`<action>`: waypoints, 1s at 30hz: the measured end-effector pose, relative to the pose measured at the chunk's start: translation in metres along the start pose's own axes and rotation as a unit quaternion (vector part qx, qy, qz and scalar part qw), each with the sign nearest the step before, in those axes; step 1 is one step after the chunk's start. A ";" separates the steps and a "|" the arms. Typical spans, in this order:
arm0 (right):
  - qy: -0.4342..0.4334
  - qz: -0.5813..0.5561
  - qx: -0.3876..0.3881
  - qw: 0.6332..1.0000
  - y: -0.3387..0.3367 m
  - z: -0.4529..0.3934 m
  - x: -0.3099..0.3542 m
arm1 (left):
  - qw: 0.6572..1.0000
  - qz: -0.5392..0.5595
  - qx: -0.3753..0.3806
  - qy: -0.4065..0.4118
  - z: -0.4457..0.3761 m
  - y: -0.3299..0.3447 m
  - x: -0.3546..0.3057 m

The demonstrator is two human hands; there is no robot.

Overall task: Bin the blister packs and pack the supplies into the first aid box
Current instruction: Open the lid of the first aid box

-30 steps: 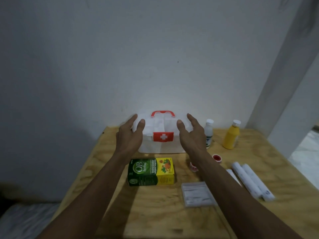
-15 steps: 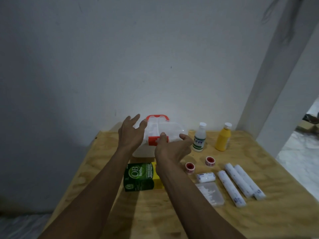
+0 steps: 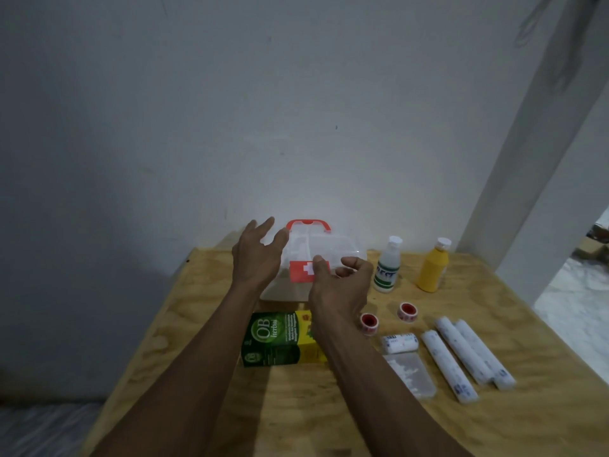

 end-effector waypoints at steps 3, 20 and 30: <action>-0.061 0.042 0.040 0.996 0.003 -0.001 0.012 | 1.000 -0.010 0.005 -0.001 0.001 0.000 0.000; -0.499 0.359 0.216 0.758 0.025 -0.009 0.069 | 1.000 -0.002 0.013 0.010 0.007 0.000 -0.006; -0.510 0.295 0.201 0.783 0.026 -0.010 0.099 | 0.994 0.098 -0.025 -0.048 0.013 -0.010 -0.001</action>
Point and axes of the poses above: each hand's wrist, its own z-axis away from the middle knuckle, its own y-axis out of the palm, x = y × z, the point moved 9 cm from there along -z, towards the middle knuckle, and after that the axes turned 3 degrees about y, right-handed, at the moved point
